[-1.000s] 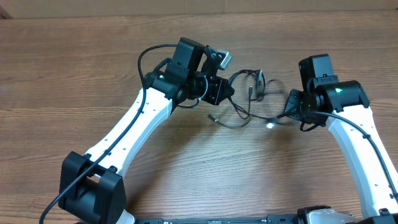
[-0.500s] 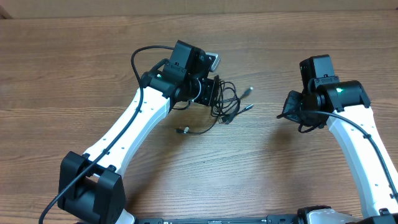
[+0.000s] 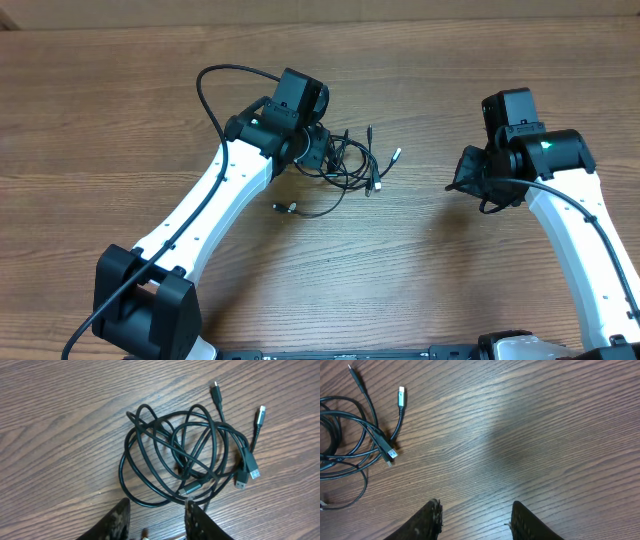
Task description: Untangle cables
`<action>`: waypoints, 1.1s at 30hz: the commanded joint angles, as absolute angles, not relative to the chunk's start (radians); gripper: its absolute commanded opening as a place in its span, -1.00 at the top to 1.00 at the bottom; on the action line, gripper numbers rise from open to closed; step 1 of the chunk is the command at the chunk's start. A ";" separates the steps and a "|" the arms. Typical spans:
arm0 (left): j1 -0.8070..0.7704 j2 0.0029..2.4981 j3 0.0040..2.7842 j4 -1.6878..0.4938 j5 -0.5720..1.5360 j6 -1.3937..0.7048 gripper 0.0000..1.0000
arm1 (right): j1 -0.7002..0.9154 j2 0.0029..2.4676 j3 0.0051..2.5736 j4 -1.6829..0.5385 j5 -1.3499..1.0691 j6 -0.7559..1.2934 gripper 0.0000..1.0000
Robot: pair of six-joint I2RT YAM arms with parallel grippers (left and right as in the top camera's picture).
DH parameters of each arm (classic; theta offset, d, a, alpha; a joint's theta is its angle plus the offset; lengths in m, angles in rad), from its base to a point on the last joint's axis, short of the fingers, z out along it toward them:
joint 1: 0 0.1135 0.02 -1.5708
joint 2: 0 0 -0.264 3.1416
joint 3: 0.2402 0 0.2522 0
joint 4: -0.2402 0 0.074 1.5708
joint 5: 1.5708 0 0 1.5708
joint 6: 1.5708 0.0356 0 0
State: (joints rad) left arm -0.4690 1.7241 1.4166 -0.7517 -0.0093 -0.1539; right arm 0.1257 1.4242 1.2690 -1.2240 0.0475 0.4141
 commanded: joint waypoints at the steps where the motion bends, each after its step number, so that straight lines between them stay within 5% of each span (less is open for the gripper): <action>1: -0.464 1.743 1.437 -0.752 -0.028 -0.142 0.19 | 0.123 1.422 1.269 -1.222 0.042 0.412 0.13; 8: -0.464 1.798 1.437 -0.775 0.130 -0.145 -0.20 | 0.123 1.422 1.269 -1.222 0.042 0.412 0.11; 25: -0.466 2.007 1.436 -0.595 0.158 -0.207 -0.12 | 0.123 1.422 1.269 -1.220 0.042 0.412 0.11; 27: -0.466 2.033 1.436 -0.575 0.159 -0.207 0.01 | 0.123 1.422 1.269 -1.222 0.042 0.412 0.11; 30: -0.466 2.039 1.437 -0.562 0.159 -0.207 0.81 | 0.123 1.422 1.269 -1.219 0.042 0.412 0.03; 33: -0.465 2.017 1.452 -0.559 0.173 -0.205 0.92 | 0.123 1.422 1.269 -1.202 0.028 0.411 -0.09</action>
State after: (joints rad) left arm -0.4690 2.0315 1.4200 -0.5655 0.1501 -0.2047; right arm 0.1257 1.4242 1.2690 -1.2186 0.0460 0.4141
